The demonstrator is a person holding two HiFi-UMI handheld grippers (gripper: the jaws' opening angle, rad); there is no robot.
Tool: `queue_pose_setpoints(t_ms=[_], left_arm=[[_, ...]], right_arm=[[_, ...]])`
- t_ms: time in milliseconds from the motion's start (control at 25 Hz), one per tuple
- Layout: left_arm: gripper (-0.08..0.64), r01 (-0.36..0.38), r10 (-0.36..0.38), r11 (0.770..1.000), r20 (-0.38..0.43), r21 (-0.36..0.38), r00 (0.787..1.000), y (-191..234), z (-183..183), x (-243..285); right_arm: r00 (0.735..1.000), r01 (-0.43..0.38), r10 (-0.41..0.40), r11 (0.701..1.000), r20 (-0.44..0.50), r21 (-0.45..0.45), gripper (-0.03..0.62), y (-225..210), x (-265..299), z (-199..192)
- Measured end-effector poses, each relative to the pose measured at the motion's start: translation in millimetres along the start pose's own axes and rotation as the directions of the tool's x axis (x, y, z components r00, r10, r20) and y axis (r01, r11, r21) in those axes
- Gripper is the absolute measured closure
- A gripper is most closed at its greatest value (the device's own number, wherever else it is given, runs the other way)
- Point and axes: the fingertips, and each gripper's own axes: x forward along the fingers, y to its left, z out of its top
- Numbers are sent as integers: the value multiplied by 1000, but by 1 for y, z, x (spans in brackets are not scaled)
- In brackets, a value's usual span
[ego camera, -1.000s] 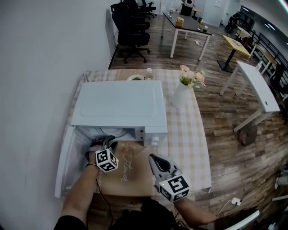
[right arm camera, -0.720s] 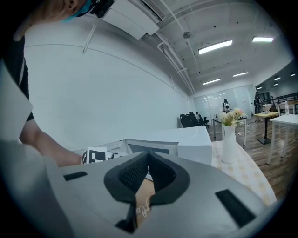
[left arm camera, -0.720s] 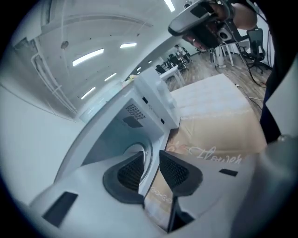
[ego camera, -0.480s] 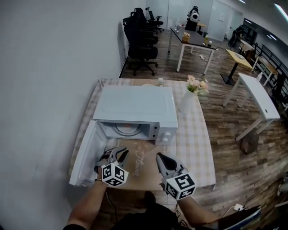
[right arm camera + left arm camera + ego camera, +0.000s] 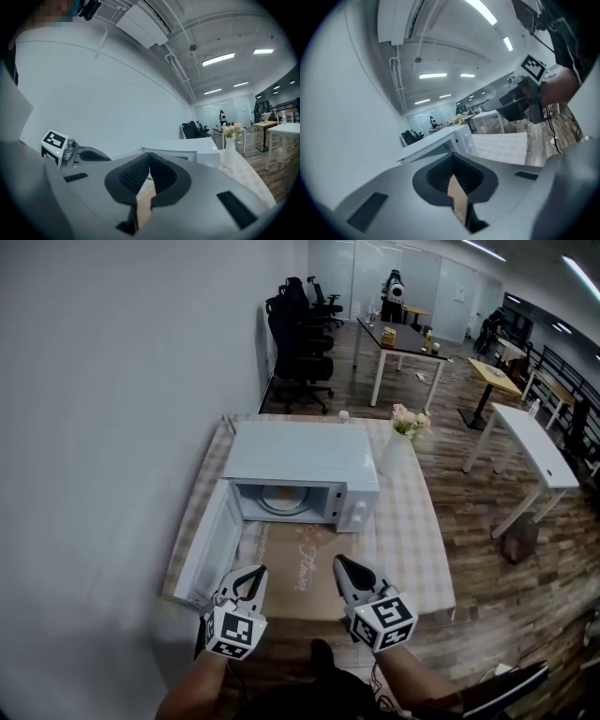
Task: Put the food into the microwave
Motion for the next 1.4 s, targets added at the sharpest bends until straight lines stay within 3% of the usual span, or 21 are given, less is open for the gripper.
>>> queue_pose_setpoints(t_ms=[160,400,560,760,1040,1400], left_arm=[[552,-86,91,992,46,-96,995,18,12,-57],[552,-53,75,981,113,-187,991,8,27,-113],[552,-37,62,981,127,-189,990,-3,33,-136],[552,-6,37,981,152,-195,988,-13,38,-149],[552,-44,79,972,144,-231,986,-14,47,-150],[552,-82,129,956,150,-282,980,-32,68,-153]], right_arm=[[999,-33,34,998,16,-48,583,39,-21,8],[1000,5,-5,1000,19,-1,583,64,-50,2],[1000,4,-4,1000,15,25,583,82,-66,3],[997,59,-59,998,41,5,584,84,-86,10],[996,80,-80,997,24,-3,584,69,-94,16],[998,26,-24,999,55,-27,584,60,-111,33]])
